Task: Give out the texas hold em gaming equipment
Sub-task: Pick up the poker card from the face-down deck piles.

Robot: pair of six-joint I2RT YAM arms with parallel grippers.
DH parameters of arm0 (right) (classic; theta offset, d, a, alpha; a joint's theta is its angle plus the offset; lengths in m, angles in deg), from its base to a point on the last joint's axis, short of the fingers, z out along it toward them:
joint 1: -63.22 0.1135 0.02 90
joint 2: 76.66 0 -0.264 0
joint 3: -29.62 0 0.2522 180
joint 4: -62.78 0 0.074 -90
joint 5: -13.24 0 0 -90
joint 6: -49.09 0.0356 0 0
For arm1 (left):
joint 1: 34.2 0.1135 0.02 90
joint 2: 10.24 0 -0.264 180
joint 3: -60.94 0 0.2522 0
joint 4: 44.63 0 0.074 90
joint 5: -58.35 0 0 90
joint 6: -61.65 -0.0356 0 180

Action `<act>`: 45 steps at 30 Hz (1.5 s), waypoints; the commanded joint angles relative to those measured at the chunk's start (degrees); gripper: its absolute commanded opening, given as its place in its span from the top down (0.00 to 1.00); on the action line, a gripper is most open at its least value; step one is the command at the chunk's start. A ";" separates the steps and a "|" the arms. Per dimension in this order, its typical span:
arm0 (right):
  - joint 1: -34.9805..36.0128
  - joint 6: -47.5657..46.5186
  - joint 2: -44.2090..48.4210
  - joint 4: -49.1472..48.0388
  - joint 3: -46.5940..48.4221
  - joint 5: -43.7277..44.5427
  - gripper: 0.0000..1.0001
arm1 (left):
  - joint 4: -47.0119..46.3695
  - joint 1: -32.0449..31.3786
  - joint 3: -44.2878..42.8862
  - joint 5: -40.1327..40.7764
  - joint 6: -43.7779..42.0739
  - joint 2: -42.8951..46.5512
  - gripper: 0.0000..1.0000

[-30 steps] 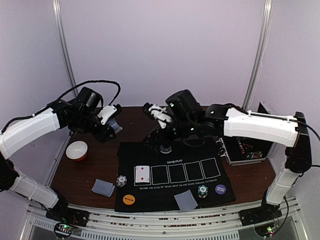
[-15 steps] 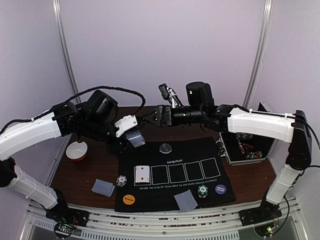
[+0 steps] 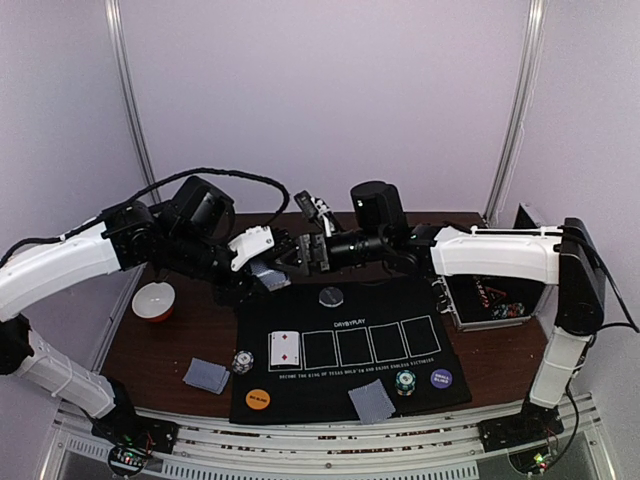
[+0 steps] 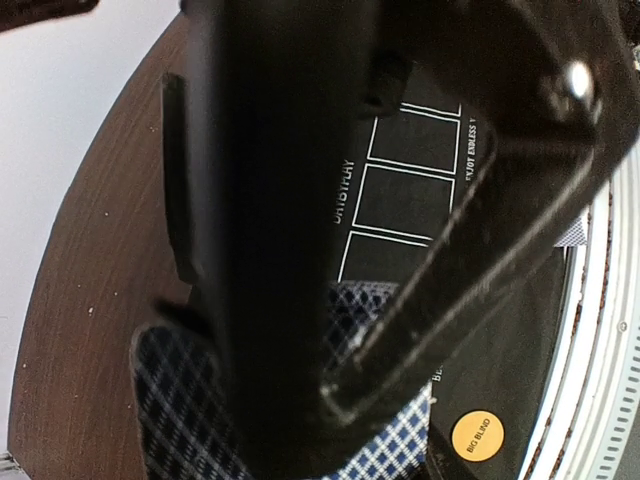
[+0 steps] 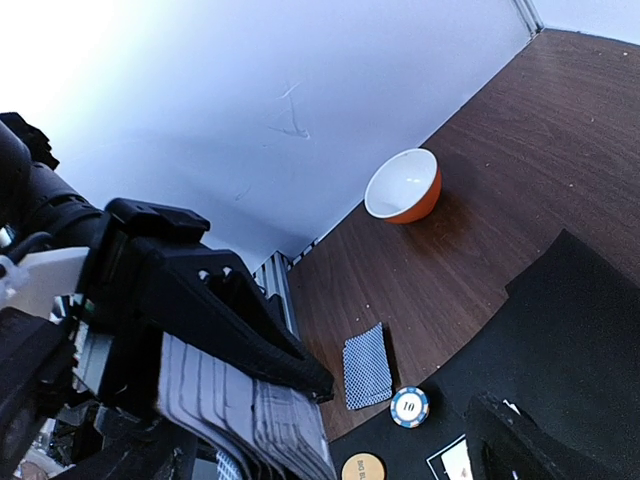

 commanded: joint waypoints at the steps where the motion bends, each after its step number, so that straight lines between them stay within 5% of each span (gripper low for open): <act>1: 0.79 -2.26 -1.38 0.56 2.38 -0.04 0.06 | -1.44 0.20 -2.55 -0.74 -0.98 0.54 0.57; 12: 0.53 -7.12 0.06 9.64 3.18 7.00 0.27 | -0.93 0.20 -1.73 0.79 -1.55 1.15 0.57; 35: 0.31 -11.34 2.33 23.31 8.07 9.54 0.98 | -0.17 0.59 -0.09 7.46 1.64 -1.81 0.58; 45: -0.13 -14.56 3.94 30.00 10.40 13.53 1.00 | 0.00 2.64 0.60 7.56 2.95 -1.82 0.58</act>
